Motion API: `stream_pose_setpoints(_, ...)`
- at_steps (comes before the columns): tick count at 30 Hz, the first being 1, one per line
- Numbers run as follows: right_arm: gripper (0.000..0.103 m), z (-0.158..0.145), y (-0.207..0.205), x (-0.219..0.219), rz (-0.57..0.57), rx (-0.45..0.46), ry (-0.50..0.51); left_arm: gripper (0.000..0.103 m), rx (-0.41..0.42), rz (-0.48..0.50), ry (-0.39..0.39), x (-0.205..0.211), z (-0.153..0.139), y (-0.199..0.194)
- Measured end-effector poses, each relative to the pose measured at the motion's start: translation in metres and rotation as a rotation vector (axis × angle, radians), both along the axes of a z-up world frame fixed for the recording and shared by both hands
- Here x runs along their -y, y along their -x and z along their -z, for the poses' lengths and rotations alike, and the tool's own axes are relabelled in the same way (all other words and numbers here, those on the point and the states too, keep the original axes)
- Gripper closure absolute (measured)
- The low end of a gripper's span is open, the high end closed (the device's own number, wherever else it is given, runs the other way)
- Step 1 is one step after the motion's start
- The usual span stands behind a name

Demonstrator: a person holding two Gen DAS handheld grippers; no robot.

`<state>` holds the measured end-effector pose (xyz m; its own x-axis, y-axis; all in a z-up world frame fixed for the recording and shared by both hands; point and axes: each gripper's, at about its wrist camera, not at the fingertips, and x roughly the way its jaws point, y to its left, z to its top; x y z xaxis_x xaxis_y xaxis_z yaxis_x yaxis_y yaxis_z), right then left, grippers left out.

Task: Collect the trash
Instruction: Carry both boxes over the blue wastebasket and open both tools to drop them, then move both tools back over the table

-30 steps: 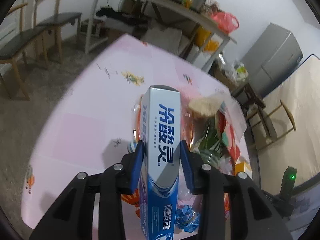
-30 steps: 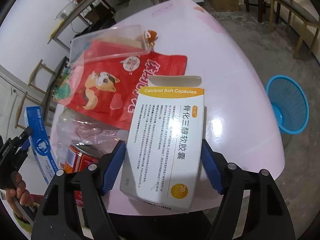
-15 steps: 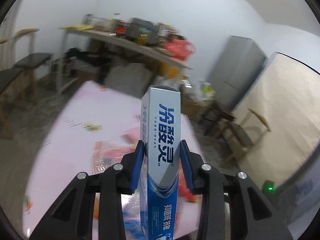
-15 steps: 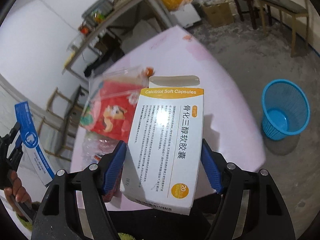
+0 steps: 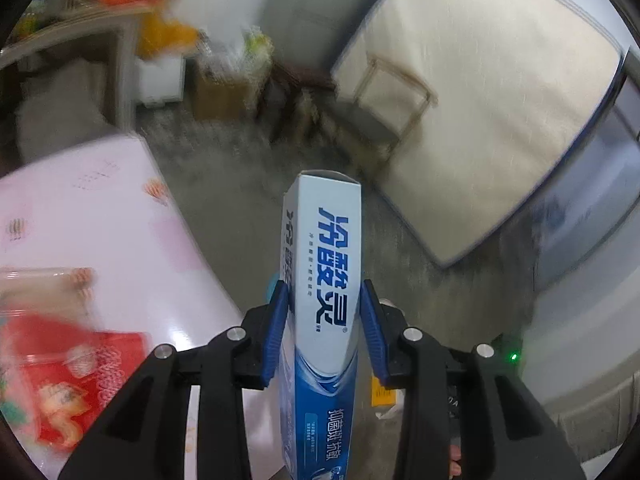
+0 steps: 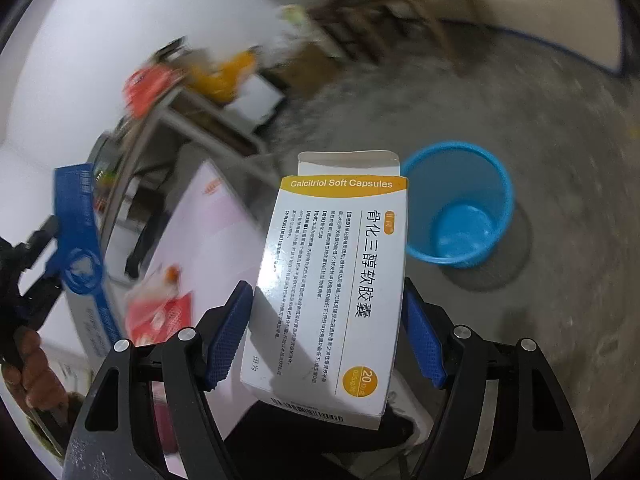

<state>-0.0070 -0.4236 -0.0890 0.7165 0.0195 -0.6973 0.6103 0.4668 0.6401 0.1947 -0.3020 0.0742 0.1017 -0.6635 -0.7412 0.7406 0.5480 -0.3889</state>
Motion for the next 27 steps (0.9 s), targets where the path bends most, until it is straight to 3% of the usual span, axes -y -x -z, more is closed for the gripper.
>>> stream_pose_setpoints(6, 0.034, 0.069, -0.022, 0.061, 0.076, -0.073, -0.142, 0.068, -0.066, 0.079, -0.226, 0.131, 0.098, -0.014)
stream_pose_setpoints(11, 0.033, 0.112, -0.048, 0.099, 0.095, -0.112, -0.238, 0.068, -0.098, 0.093, -0.335, 0.190, 0.163, -0.027)
stream_pose_setpoints(15, 0.030, 0.135, -0.068, 0.122, 0.108, -0.120, -0.287, 0.068, -0.115, 0.084, -0.381, 0.227, 0.193, -0.038)
stream_pose_setpoints(18, 0.027, 0.153, -0.075, 0.141, 0.111, -0.128, -0.319, 0.065, -0.099, 0.081, -0.404, 0.242, 0.206, -0.039)
stream_pose_setpoints(20, 0.023, 0.163, -0.081, 0.147, 0.116, -0.162, -0.328, 0.051, -0.079, 0.068, -0.413, 0.248, 0.208, -0.041)
stream_pose_setpoints(27, 0.023, 0.169, -0.069, 0.144, 0.126, -0.220, -0.284, 0.048, -0.078, 0.079, -0.357, 0.237, 0.188, -0.036)
